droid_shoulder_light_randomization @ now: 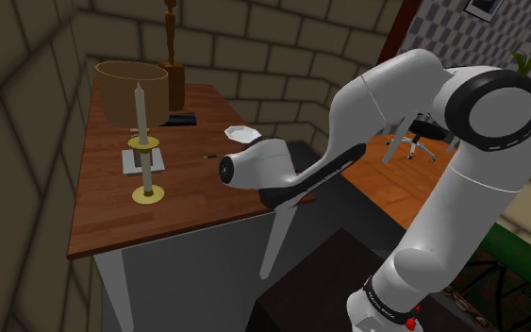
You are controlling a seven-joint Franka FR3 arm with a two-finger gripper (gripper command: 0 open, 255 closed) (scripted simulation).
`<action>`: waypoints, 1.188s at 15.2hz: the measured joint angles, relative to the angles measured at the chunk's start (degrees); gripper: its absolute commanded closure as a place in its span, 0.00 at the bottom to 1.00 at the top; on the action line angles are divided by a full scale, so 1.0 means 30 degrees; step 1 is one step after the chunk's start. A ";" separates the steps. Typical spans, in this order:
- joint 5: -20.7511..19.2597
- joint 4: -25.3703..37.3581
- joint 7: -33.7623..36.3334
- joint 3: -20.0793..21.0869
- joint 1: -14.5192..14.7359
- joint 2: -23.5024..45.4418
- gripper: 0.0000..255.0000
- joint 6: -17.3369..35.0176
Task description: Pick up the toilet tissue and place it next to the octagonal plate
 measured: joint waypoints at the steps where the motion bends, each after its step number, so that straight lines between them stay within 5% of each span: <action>1: 0.0074 0.0009 -0.0230 0.0012 -0.0012 -0.0245 1.00 -0.0064; 18: 0.0994 0.0782 -0.3965 0.0023 -0.0014 -0.3707 1.00 -0.1439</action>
